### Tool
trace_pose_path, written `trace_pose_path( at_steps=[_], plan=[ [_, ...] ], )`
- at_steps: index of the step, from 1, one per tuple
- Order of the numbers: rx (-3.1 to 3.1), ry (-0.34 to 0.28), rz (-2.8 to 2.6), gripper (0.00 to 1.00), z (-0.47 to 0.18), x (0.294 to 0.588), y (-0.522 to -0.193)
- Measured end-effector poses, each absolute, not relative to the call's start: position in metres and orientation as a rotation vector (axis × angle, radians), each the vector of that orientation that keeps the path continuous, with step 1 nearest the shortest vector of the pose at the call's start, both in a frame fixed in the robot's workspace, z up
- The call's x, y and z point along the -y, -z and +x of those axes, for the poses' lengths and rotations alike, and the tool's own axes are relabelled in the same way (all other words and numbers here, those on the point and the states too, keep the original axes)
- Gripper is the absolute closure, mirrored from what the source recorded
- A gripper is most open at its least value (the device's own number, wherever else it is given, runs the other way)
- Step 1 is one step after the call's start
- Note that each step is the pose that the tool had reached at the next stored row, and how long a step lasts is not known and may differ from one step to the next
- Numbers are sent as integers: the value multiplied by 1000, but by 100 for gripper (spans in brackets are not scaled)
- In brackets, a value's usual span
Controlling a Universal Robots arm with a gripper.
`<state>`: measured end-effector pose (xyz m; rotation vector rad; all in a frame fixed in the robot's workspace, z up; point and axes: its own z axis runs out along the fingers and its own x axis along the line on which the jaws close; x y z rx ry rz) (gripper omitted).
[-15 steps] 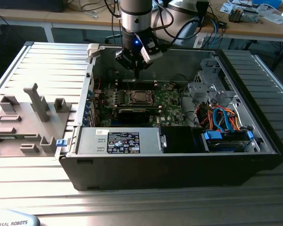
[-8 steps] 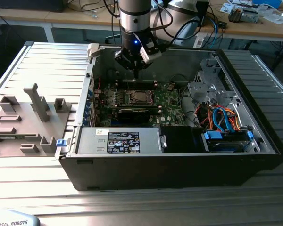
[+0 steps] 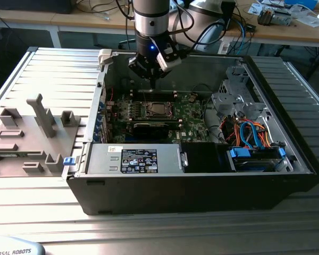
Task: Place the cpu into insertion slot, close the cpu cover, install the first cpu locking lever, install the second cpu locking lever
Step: 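Install the first cpu locking lever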
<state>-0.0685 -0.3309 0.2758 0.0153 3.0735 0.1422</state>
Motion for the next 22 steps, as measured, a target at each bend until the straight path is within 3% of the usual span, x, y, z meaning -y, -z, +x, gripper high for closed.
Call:
trace_pose_path(
  at_steps=[22],
  plan=[
    [-3073,-142,15,89,-73,326,-276]
  ],
)
